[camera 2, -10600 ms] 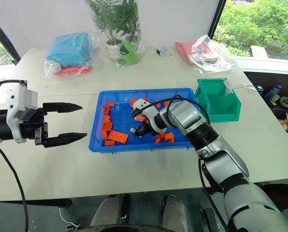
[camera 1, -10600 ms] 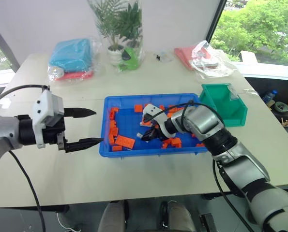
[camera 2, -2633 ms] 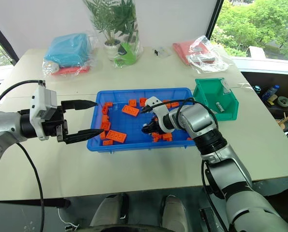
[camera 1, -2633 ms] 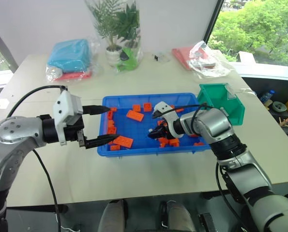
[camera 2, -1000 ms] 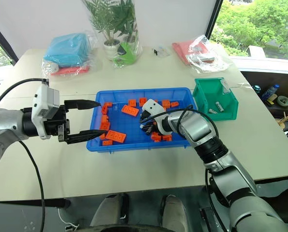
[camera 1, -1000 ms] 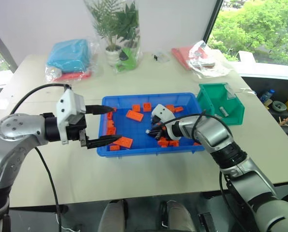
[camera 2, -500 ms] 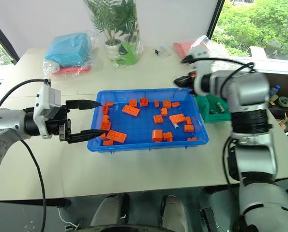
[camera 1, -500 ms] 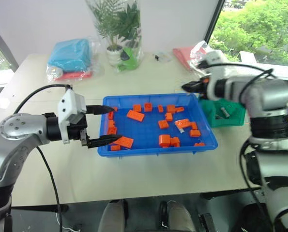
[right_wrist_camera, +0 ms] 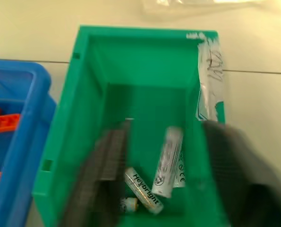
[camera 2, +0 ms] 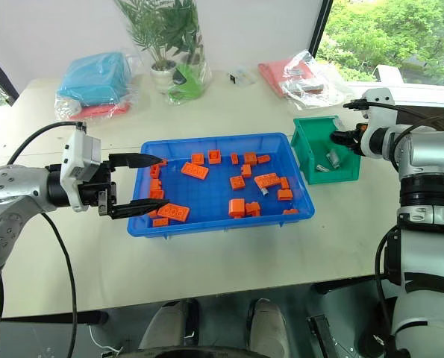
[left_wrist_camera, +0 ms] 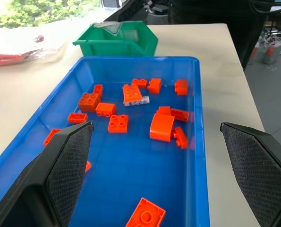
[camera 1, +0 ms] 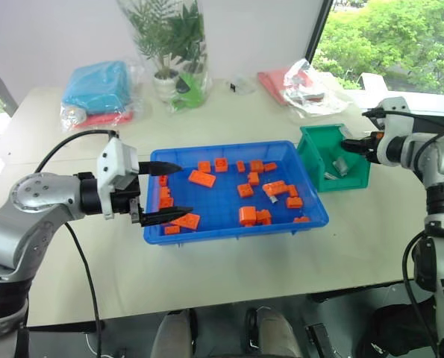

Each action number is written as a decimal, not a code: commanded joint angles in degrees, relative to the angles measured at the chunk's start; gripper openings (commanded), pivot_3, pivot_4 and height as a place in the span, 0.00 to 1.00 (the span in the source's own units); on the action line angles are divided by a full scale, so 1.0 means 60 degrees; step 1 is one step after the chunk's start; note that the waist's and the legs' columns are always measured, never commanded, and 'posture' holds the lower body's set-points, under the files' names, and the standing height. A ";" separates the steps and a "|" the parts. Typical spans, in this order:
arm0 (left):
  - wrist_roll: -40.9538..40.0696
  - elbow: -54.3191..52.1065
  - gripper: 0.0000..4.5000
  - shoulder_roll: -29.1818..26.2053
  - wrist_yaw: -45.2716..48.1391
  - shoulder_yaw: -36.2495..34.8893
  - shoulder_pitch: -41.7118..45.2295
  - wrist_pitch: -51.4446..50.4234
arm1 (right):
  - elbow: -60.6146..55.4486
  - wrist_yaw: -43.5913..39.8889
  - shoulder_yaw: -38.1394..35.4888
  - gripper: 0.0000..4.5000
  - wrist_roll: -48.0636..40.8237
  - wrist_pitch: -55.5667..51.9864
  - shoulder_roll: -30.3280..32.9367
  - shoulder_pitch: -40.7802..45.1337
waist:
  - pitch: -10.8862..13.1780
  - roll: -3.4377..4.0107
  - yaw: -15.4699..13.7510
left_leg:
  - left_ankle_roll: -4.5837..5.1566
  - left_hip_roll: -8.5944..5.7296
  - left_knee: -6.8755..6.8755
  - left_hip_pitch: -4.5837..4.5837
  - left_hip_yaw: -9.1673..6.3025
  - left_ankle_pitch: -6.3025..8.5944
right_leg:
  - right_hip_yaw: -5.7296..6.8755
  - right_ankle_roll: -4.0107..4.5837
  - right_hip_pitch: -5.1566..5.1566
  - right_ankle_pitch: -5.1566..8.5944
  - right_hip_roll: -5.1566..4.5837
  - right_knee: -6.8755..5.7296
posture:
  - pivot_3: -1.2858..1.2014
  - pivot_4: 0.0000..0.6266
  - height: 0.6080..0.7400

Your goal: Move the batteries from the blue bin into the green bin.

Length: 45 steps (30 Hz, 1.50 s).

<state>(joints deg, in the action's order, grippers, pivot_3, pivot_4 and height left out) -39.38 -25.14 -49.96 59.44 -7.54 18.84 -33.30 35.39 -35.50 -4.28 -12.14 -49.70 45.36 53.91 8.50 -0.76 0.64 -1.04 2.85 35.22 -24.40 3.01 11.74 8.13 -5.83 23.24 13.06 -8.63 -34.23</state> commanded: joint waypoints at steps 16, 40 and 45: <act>-0.0172 -0.0532 1.00 -0.0101 -0.0339 -0.0323 0.0034 -0.0125 | 0.0839 -0.8110 0.4489 0.99 0.2753 0.8853 -0.0036 0.0694 | 0.0004 0.0005 0.0001 | -0.0005 -0.0001 0.0021 0.0009 -0.0002 0.0000 | -0.0002 -0.0003 0.0008 0.0007 -0.0002 0.0003 | 0.52 0.24 0.50; -0.0567 -0.1297 1.00 -0.0355 -0.0970 -0.1104 -0.0675 -0.0496 | 0.5764 -0.6592 0.4499 0.61 0.4797 1.2185 -0.2167 0.2373 | -0.0006 -0.0011 -0.0005 | -0.0050 -0.0003 0.0015 0.0026 -0.0010 -0.0030 | -0.0003 0.0030 -0.0031 -0.0019 0.0003 -0.0035 | 0.52 0.24 0.50; -0.0580 -0.1239 1.00 -0.0391 -0.0960 -0.1121 -0.0627 -0.0508 | 0.5367 -0.7474 0.3657 0.17 0.3881 1.1396 -0.2466 0.2498 | -0.0007 -0.0012 0.0020 | -0.0050 -0.0002 0.0012 0.0036 -0.0012 -0.0029 | -0.0004 0.0031 -0.0037 -0.0019 0.0005 -0.0040 | 0.52 0.24 0.50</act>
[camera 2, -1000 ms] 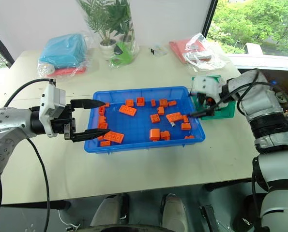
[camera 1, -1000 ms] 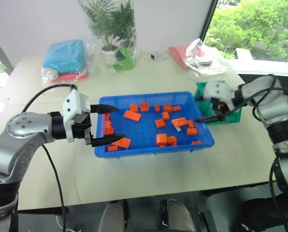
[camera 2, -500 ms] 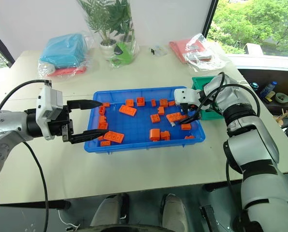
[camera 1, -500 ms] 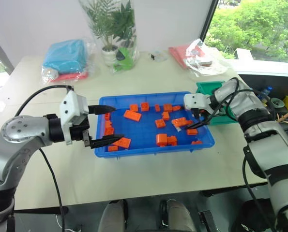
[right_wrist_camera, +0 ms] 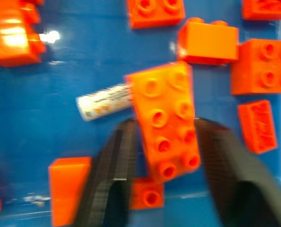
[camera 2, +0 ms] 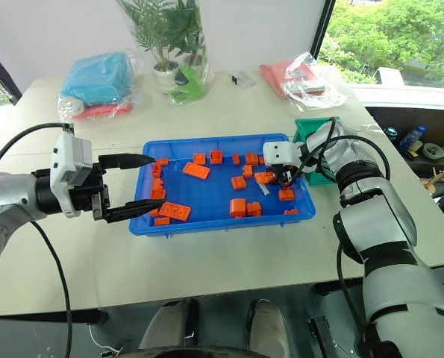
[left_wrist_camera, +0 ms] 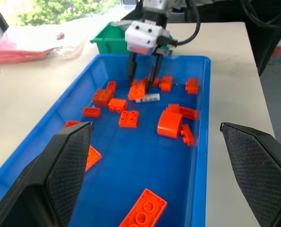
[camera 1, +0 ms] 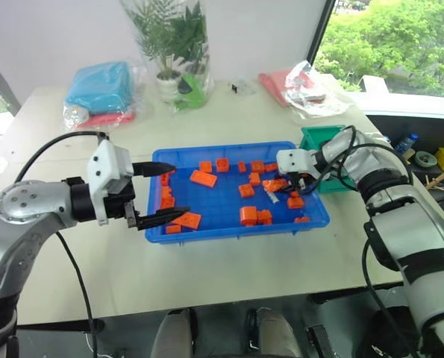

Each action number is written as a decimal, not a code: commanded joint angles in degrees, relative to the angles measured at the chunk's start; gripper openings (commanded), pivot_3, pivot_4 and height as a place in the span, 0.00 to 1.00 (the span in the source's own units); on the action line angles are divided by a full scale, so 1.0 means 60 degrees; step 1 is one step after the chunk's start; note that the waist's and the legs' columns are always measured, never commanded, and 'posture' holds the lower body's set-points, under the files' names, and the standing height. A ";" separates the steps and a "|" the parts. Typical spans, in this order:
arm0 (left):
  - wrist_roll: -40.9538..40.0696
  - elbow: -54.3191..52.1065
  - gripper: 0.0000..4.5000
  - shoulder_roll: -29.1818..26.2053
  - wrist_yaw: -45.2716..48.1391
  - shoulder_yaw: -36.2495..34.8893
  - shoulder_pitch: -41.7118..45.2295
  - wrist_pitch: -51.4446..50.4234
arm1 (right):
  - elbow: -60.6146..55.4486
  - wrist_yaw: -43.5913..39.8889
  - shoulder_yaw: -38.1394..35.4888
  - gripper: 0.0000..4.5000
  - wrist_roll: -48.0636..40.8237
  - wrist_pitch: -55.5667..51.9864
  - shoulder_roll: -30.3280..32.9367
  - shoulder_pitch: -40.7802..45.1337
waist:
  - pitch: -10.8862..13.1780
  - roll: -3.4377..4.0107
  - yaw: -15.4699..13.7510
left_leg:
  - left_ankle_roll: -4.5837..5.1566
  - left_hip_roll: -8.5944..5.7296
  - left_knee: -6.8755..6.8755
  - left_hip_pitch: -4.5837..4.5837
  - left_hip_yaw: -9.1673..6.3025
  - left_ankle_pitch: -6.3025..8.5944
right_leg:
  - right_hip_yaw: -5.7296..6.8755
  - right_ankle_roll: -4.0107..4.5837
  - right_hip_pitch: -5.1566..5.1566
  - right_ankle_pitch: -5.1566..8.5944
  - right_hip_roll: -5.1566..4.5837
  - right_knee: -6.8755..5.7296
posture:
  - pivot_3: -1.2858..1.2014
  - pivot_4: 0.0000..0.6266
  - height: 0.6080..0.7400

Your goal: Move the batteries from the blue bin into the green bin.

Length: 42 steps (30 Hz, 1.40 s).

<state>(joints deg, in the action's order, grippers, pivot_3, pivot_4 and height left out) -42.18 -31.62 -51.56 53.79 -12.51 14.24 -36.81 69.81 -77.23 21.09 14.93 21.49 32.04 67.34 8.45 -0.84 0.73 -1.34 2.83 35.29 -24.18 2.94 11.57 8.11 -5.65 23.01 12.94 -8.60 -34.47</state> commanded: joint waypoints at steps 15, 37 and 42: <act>-0.0080 0.0070 1.00 -0.0224 0.0164 -0.0099 0.0530 0.0009 | -0.4808 0.0166 -0.0949 0.17 -0.0965 -0.3416 -0.0844 -0.1026 | -0.0007 -0.0014 -0.0256 | -0.0006 -0.0003 0.0032 0.0005 -0.0007 0.0005 | -0.0002 0.0002 0.0047 0.0005 -0.0010 -0.0087 | 0.52 0.24 0.50; -0.0040 0.0094 1.00 -0.0048 0.0240 0.0170 0.0433 0.0148 | -1.2726 0.3373 -0.2008 0.78 -0.2761 -1.4648 -0.0038 -0.4895 | -0.0026 -0.0043 -0.0276 | -0.0021 0.0005 0.0064 -0.0015 -0.0020 0.0027 | 0.0003 0.0022 0.0061 0.0056 -0.0010 -0.0069 | 0.52 0.24 0.50; -0.0001 0.0177 1.00 -0.0106 0.0350 0.0151 0.0424 0.0213 | -1.2758 0.3945 -0.2068 0.78 -0.3216 -1.4945 0.0050 -0.5233 | -0.0026 -0.0042 -0.0244 | -0.0010 0.0007 0.0060 -0.0022 -0.0017 0.0021 | 0.0002 0.0028 0.0055 0.0052 -0.0008 -0.0077 | 0.52 0.24 0.50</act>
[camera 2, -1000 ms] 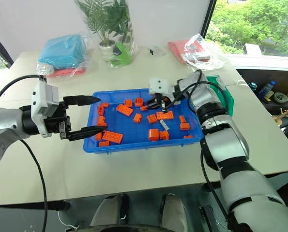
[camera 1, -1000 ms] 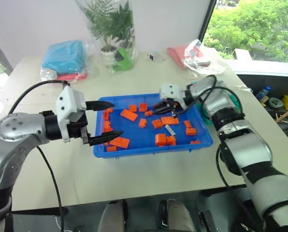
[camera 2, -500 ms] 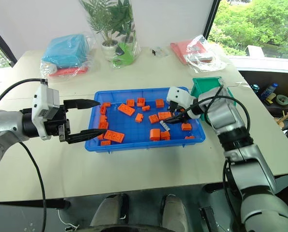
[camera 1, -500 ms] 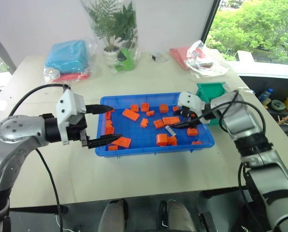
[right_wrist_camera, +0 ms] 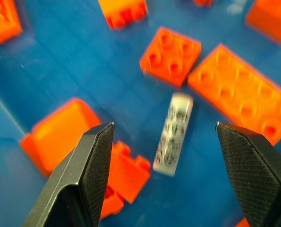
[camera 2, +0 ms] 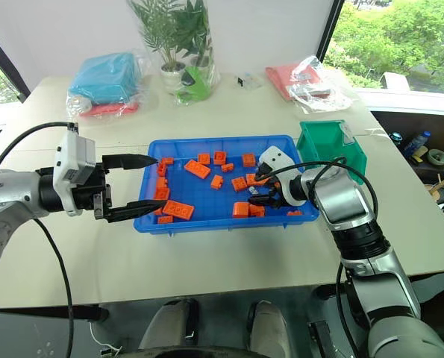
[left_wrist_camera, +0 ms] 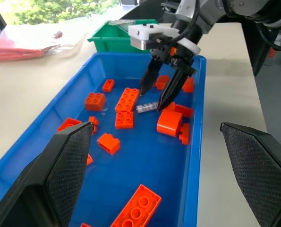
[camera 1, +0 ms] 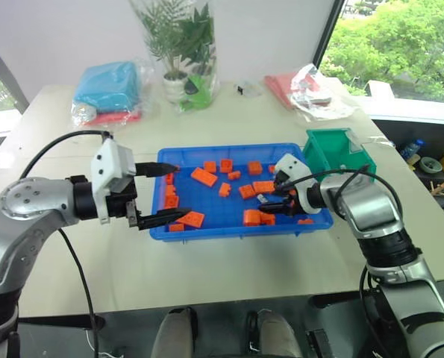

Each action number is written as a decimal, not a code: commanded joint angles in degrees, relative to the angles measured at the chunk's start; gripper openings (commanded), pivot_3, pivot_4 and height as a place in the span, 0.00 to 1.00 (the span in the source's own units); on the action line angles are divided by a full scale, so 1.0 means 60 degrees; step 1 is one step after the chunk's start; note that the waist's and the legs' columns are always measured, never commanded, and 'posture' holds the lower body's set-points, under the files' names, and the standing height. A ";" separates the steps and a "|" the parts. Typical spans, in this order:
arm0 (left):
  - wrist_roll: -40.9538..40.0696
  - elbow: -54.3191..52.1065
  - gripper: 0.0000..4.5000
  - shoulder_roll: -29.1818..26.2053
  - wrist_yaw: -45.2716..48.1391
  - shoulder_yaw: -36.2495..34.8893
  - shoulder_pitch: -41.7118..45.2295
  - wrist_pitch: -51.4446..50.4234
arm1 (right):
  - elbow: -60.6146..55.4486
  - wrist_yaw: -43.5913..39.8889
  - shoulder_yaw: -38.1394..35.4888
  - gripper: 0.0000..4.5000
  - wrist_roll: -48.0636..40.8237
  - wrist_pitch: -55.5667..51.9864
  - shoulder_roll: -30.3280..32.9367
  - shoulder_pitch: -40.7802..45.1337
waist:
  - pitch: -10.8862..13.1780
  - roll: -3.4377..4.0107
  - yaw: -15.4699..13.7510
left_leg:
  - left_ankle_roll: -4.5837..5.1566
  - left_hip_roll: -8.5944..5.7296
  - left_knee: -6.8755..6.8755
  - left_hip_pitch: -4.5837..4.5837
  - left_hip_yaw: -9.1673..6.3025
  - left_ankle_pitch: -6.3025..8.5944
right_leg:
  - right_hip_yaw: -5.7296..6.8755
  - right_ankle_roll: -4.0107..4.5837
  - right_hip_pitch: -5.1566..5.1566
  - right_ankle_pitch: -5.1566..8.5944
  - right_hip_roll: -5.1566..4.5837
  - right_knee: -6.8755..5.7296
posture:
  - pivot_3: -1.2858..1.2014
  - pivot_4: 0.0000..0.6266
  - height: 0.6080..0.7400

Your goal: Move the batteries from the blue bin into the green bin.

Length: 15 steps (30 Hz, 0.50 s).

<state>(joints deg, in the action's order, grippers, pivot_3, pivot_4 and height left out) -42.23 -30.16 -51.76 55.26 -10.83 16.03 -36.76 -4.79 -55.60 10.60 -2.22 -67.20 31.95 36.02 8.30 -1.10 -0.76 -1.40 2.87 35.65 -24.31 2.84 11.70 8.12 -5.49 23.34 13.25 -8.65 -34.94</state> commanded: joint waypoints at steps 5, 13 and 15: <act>0.0054 -0.0119 1.00 -0.0012 0.0090 -0.0116 0.0095 0.0240 | 0.0190 0.0863 -0.0260 0.78 -0.0630 0.0233 0.0026 -0.0105 | -0.0001 -0.0001 -0.0008 | 0.0001 0.0000 0.0002 -0.0001 -0.0001 0.0000 | 0.0000 -0.0007 0.0007 0.0004 0.0000 0.0000 | 0.52 0.24 0.50; 0.0103 -0.0101 1.00 0.0023 0.0096 -0.0174 0.0069 0.0306 | 0.0984 0.1267 0.0247 0.51 -0.0710 0.1186 -0.0031 -0.0012 | -0.0004 -0.0006 -0.0008 | 0.0002 0.0000 0.0001 0.0003 -0.0001 0.0002 | 0.0000 -0.0012 0.0012 0.0008 0.0001 0.0003 | 0.52 0.24 0.50; 0.0126 -0.0082 1.00 0.0021 0.0116 -0.0181 0.0033 0.0344 | 0.1005 0.1290 0.0324 0.26 -0.0749 0.1234 -0.0041 0.0044 | -0.0004 -0.0006 -0.0002 | 0.0002 0.0000 0.0001 0.0002 -0.0001 0.0002 | 0.0000 -0.0013 0.0012 0.0008 0.0001 0.0003 | 0.52 0.24 0.50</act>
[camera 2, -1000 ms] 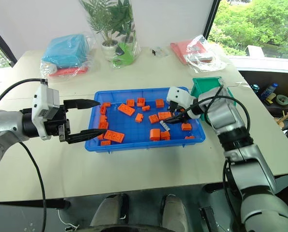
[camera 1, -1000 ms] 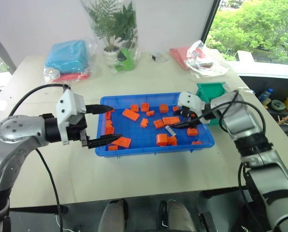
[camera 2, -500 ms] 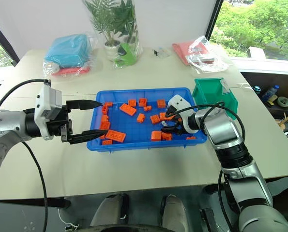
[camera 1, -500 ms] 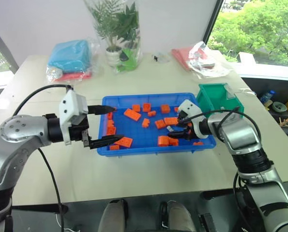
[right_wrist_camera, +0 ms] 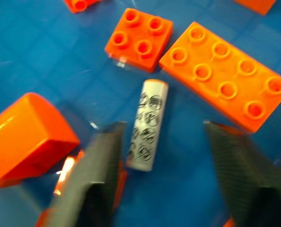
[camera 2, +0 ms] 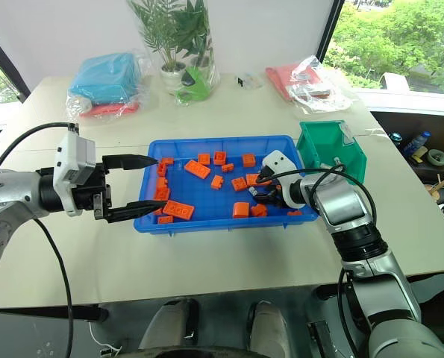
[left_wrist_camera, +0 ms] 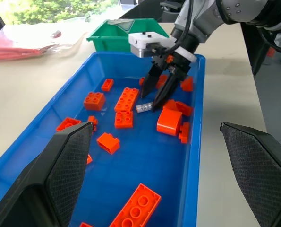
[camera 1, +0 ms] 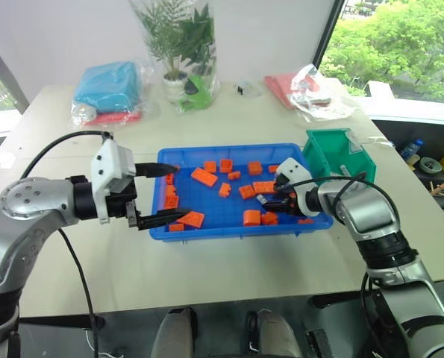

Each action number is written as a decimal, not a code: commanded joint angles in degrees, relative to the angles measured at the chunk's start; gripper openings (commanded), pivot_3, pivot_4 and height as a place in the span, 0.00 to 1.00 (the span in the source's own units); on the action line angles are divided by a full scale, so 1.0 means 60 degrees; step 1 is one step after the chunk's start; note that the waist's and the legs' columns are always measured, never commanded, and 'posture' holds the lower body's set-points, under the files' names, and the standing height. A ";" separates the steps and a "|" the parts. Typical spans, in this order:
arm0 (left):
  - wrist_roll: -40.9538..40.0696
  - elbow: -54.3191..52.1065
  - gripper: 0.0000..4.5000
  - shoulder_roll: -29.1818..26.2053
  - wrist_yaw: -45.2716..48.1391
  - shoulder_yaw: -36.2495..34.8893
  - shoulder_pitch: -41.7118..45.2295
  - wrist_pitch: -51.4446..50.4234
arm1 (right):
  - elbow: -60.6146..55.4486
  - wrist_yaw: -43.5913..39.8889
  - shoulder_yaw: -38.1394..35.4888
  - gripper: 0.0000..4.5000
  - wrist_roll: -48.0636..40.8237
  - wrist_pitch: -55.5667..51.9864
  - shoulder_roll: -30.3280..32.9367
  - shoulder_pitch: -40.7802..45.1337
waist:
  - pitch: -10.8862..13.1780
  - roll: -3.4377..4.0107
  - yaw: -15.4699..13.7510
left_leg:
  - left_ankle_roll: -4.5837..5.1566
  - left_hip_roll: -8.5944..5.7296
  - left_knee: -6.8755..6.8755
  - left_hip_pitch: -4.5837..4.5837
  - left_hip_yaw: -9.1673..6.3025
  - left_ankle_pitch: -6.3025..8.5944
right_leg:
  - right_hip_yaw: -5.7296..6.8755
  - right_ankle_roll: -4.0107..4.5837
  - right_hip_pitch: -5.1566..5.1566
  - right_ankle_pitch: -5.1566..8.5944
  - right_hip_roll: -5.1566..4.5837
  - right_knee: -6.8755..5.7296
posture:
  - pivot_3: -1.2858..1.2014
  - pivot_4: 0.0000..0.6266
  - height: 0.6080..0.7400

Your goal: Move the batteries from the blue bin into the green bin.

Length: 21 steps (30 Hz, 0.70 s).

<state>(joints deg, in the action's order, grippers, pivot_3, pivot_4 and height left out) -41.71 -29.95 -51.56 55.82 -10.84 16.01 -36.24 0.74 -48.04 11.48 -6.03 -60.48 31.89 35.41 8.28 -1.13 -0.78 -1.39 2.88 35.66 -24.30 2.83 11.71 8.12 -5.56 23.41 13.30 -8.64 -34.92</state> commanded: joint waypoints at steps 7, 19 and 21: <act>0.0033 -0.0011 1.00 0.0006 0.0027 -0.0153 0.0021 0.0342 | -0.0534 0.0173 -0.0253 0.01 -0.0680 -0.0568 0.0025 0.0393 | 0.0001 0.0001 -0.0003 | 0.0001 0.0000 0.0000 0.0000 -0.0002 0.0000 | 0.0000 0.0001 0.0001 0.0000 -0.0001 0.0001 | 0.52 0.24 0.50; 0.0391 0.0660 1.00 0.0101 0.0388 0.0186 0.0185 0.0675 | 0.0309 0.1476 -0.3105 0.01 -0.0884 -0.0460 0.2200 0.1427 | 0.0000 0.0001 -0.0123 | -0.0008 0.0001 -0.0026 -0.0014 0.0007 0.0025 | 0.0015 0.0003 -0.0014 0.0000 0.0004 0.0110 | 0.52 0.24 0.50; 0.0458 0.0817 1.00 0.0126 0.0438 0.0280 0.0354 0.0709 | 0.0746 0.1665 -0.3114 0.01 -0.0748 -0.0090 0.2343 0.1372 | 0.0008 0.0013 -0.0113 | -0.0007 0.0000 -0.0021 -0.0017 0.0026 0.0026 | 0.0013 0.0001 -0.0012 -0.0003 -0.0003 0.0119 | 0.52 0.24 0.50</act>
<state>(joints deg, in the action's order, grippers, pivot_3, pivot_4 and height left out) -39.23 -24.97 -50.97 57.91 -9.46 16.76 -33.14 4.45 -39.05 -6.78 -11.31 -63.57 44.75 42.71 8.32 -1.06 -1.46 -1.42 2.88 35.54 -24.42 3.00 11.86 8.19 -5.56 23.35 13.27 -8.66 -34.20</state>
